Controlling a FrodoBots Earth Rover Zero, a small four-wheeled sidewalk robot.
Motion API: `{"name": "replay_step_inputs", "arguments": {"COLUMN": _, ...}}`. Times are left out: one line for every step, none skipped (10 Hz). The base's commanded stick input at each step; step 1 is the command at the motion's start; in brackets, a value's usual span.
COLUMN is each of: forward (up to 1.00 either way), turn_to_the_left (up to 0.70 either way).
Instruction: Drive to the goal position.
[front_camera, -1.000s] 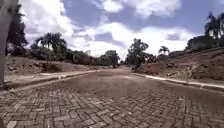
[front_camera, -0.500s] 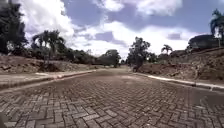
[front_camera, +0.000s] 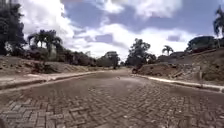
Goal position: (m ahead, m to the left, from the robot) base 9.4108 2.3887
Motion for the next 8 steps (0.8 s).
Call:
{"name": "replay_step_inputs", "arguments": {"forward": 1.0, "turn_to_the_left": 0.0}}
{"name": "replay_step_inputs", "arguments": {"forward": 1.0, "turn_to_the_left": 0.0}}
{"name": "replay_step_inputs", "arguments": {"forward": 1.0, "turn_to_the_left": 0.0}}
{"name": "replay_step_inputs", "arguments": {"forward": 1.0, "turn_to_the_left": 0.0}}
{"name": "replay_step_inputs", "arguments": {"forward": 1.0, "turn_to_the_left": 0.0}}
{"name": "replay_step_inputs", "arguments": {"forward": 1.0, "turn_to_the_left": 0.0}}
{"name": "replay_step_inputs", "arguments": {"forward": 1.0, "turn_to_the_left": 0.0}}
{"name": "replay_step_inputs", "arguments": {"forward": 1.0, "turn_to_the_left": 0.0}}
